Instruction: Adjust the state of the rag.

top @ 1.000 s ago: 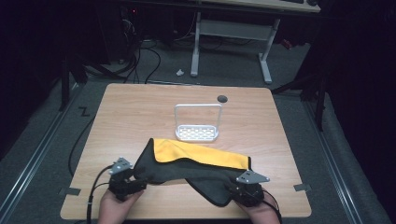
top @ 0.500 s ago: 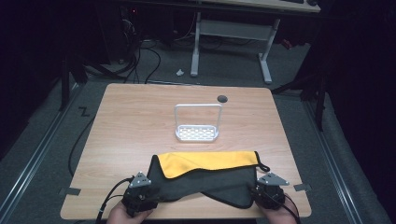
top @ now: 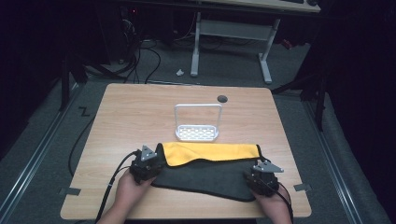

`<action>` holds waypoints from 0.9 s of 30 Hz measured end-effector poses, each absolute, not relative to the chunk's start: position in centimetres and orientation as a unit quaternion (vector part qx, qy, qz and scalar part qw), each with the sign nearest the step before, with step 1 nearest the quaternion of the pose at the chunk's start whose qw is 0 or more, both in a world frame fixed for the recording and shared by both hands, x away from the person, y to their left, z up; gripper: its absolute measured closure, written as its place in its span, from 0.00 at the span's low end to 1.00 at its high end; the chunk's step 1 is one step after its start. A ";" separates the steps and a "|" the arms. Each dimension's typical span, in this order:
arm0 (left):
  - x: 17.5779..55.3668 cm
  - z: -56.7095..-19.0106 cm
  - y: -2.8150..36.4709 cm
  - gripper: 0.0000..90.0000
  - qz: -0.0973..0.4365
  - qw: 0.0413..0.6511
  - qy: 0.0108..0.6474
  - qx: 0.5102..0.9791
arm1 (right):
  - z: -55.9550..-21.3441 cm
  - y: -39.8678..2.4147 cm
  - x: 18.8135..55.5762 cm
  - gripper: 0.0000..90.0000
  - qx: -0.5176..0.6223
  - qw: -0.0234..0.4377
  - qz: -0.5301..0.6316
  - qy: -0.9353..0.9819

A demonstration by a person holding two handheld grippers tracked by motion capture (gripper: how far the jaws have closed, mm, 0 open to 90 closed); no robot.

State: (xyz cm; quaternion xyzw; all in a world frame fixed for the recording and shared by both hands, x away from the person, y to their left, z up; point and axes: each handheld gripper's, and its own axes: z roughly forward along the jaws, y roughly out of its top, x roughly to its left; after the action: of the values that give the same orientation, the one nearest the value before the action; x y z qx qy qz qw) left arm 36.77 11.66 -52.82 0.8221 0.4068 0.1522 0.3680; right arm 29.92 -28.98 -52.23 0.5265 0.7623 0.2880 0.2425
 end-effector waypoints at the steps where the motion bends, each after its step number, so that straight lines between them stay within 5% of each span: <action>1: 36.4 -52.8 11.6 0.71 0.154 0.367 0.405 0.823 | -52.2 -29.0 30.0 0.69 0.529 0.240 0.290 0.761; 13: 26.5 -52.1 13.0 0.73 0.101 0.363 0.374 0.847 | -52.1 -30.6 24.0 0.69 0.520 0.225 0.294 0.769; 19: 26.3 -50.1 11.7 0.65 0.103 0.430 0.337 0.831 | -51.4 -30.6 24.1 0.68 0.518 0.246 0.318 0.755; 25: 28.0 -52.3 7.4 0.53 0.106 0.356 0.293 0.881 | -51.3 -30.2 24.6 0.67 0.515 0.244 0.326 0.754; 27: 27.7 -52.4 7.4 0.62 0.126 0.363 0.282 0.879 | -51.3 -30.2 24.4 0.68 0.514 0.248 0.325 0.754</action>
State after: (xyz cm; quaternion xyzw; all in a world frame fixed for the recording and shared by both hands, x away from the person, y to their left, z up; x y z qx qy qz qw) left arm 27.75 7.38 -52.42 0.8794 0.2817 0.1257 0.3625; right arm 24.37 -30.21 -51.29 0.5138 0.7542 0.3253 0.2479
